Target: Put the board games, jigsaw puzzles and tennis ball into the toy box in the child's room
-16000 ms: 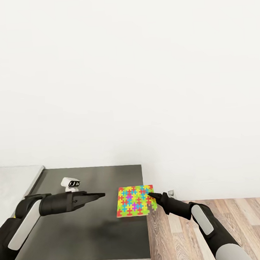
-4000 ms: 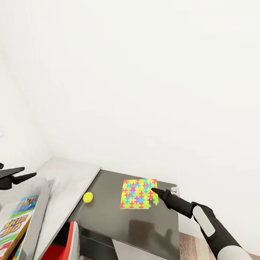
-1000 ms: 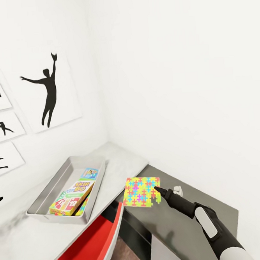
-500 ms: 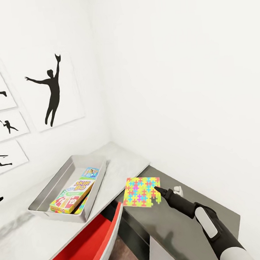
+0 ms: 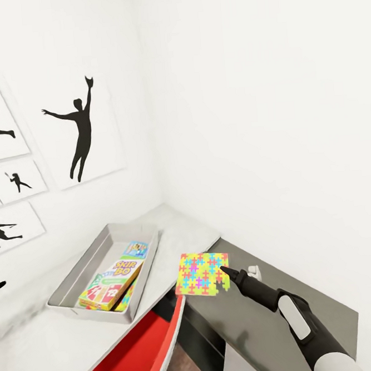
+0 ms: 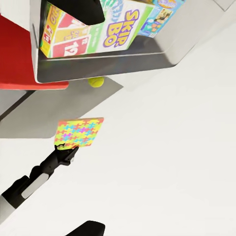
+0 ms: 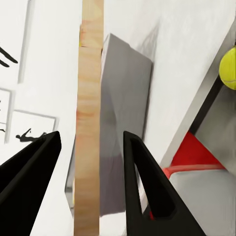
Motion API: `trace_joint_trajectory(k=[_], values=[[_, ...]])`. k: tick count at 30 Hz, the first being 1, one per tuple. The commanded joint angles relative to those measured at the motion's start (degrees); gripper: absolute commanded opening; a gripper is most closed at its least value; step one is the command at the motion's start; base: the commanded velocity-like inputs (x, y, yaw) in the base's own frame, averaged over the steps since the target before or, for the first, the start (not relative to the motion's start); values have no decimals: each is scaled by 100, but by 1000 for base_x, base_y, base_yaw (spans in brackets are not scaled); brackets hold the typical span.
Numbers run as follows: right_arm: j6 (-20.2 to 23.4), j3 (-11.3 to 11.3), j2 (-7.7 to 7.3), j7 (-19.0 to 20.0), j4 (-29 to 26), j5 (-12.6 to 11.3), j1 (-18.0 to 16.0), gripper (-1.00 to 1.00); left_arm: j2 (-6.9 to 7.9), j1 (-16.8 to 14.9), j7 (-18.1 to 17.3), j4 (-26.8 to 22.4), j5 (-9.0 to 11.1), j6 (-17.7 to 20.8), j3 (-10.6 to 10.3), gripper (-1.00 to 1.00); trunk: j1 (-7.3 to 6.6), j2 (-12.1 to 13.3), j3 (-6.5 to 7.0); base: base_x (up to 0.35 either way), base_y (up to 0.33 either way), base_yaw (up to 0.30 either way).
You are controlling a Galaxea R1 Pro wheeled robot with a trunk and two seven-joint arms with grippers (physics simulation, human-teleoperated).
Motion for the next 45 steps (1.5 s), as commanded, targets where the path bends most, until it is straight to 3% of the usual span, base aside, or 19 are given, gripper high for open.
trace_joint_trajectory(k=[1,13,17,22,26,30,36,45], values=[[39,-11,1,9,-1,-24,-5,-100,2,-8,-24,3,11,60,-17,100,5,-13,-13,110,60,0],[55,-9,-1,30,-98,-25,3,-100,-4,-8,-24,2,11,57,-20,100,5,-13,-13,20,11,0],[146,12,8,105,-624,-29,31,-100,-9,-8,-24,2,11,57,-23,100,5,-13,-13,0,0,0],[648,36,80,34,-1488,11,10,-100,-14,-8,-24,2,11,57,-24,100,5,-13,-13,0,0,0],[1259,34,117,-410,-2105,-18,-89,-100,-104,-8,-24,-5,5,57,-24,100,5,-13,-13,0,0,0],[1878,11,197,-1007,-2255,-33,-742,-100,-136,-8,-24,-13,3,57,-24,100,5,-13,-13,0,0,0],[2083,-14,489,-1718,-2174,-29,-1172,-100,-149,-8,-24,-15,2,57,-24,100,5,-13,-13,0,0,0],[2086,-10,556,-1837,-2150,-22,-1206,-100,-153,-8,-24,-16,2,57,-24,100,5,-13,-13,0,0,0]])
